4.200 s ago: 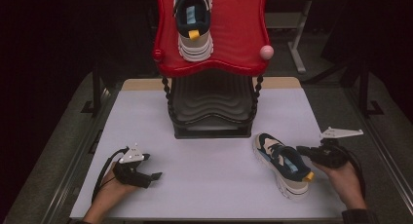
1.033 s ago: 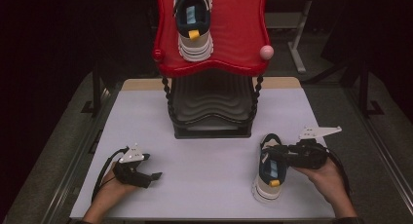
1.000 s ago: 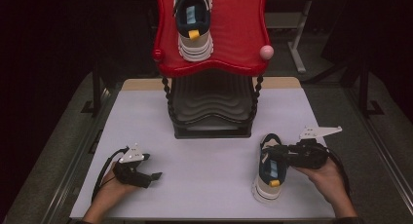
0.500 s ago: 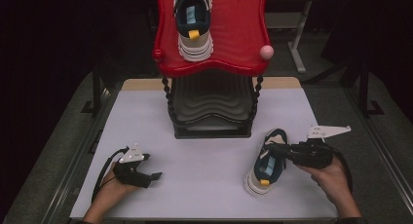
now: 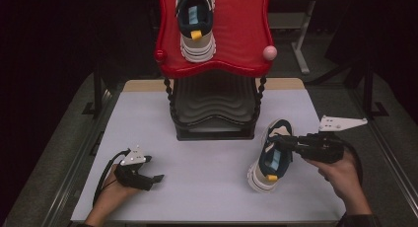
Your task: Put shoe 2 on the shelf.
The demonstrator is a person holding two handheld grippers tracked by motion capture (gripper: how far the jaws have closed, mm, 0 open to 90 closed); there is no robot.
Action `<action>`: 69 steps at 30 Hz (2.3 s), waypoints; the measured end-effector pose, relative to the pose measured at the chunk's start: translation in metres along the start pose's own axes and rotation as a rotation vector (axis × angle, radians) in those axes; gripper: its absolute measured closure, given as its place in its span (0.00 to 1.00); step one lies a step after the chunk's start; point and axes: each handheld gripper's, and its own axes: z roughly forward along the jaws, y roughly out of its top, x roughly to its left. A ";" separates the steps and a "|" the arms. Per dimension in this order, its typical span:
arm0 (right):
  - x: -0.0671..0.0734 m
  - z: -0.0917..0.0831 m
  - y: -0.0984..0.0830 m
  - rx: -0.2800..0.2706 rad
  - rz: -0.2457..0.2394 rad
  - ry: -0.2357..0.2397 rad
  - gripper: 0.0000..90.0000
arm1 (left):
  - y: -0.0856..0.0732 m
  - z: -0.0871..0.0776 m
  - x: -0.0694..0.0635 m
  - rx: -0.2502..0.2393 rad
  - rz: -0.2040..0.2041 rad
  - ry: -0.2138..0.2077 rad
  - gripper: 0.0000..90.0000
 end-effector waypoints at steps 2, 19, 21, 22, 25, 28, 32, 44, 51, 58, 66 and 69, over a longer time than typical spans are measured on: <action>0.001 -0.003 0.007 -0.016 -0.003 0.003 0.81 | 0.000 0.000 0.000 0.003 0.003 0.000 0.16; 0.006 -0.039 0.085 -0.134 -0.099 -0.022 0.81 | 0.000 0.000 0.000 0.002 0.003 0.000 0.16; 0.006 -0.041 0.089 -0.142 -0.106 -0.023 0.81 | 0.000 0.000 0.000 0.002 0.002 -0.001 0.16; 0.005 -0.043 0.098 -0.155 -0.112 -0.025 0.81 | 0.000 0.000 0.000 0.003 0.002 -0.001 0.16; 0.003 -0.047 0.111 -0.175 -0.122 -0.030 0.81 | 0.000 0.000 0.000 0.003 0.003 0.000 0.16; 0.003 -0.052 0.124 -0.195 -0.131 -0.033 0.81 | 0.000 0.000 0.000 0.003 0.003 0.000 0.16; 0.003 -0.058 0.140 -0.216 -0.146 -0.044 0.81 | 0.000 0.000 0.000 0.003 0.003 0.000 0.16; 0.010 -0.083 0.186 -0.279 -0.194 -0.086 0.81 | 0.000 0.000 0.000 0.002 0.002 0.000 0.16; 0.018 -0.093 0.222 -0.316 -0.240 -0.095 0.82 | 0.000 -0.001 0.001 0.009 0.010 -0.001 0.16; 0.023 -0.086 0.261 -0.338 -0.271 -0.073 0.82 | 0.000 0.000 0.001 0.008 0.010 0.000 0.16; 0.012 -0.048 0.300 -0.304 -0.313 -0.040 0.82 | 0.000 0.000 0.001 0.008 0.006 -0.003 0.16; 0.004 -0.034 0.312 -0.293 -0.315 -0.032 0.82 | 0.000 -0.001 0.001 0.009 0.008 -0.001 0.16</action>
